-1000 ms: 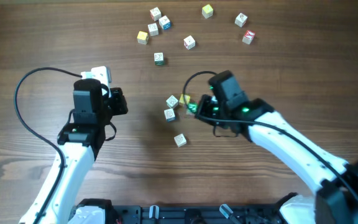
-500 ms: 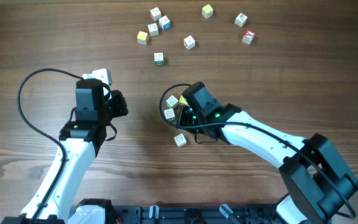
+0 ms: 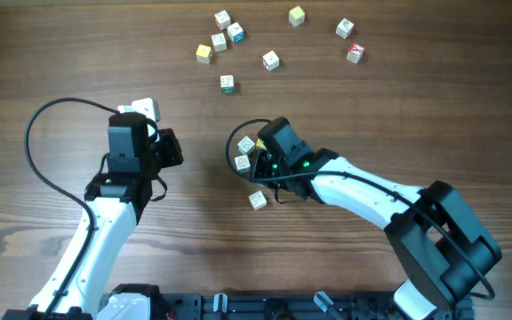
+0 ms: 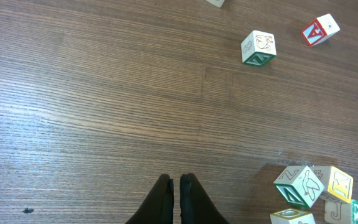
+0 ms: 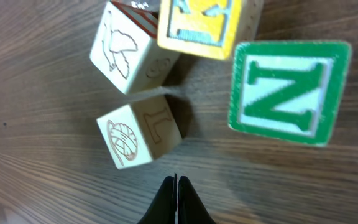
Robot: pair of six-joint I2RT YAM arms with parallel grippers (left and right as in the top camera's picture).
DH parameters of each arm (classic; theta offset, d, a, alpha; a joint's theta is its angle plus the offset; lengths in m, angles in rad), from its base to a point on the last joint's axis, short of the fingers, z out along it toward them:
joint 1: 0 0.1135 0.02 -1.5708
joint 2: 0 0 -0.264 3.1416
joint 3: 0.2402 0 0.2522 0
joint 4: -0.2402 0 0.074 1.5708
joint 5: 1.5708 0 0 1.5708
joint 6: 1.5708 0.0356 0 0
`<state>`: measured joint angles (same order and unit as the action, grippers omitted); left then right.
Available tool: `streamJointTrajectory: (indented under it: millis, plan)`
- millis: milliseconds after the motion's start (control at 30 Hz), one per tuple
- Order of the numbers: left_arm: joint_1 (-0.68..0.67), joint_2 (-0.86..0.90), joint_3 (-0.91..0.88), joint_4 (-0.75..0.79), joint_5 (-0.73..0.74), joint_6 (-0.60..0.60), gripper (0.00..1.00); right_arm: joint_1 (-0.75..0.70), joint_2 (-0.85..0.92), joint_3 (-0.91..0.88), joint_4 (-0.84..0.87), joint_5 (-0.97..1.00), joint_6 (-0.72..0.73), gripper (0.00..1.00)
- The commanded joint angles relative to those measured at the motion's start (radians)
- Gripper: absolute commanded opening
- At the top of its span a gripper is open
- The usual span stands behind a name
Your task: Form a circle
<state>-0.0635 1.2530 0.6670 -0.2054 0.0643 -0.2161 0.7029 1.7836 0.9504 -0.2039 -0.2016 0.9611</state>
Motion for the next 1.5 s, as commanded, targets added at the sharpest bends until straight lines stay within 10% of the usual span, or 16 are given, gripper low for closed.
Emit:
streamJointTrajectory:
  millis: [0, 1467]
  plan:
    - [0.005, 0.006, 0.007, 0.002, -0.010, -0.002, 0.09, 0.006, 0.043, 0.003, 0.009, 0.013, 0.042, 0.05]
    - [0.005, 0.007, 0.007, 0.003, -0.010, -0.002, 0.09, 0.007, 0.076, 0.003, 0.080, -0.002, 0.167, 0.04]
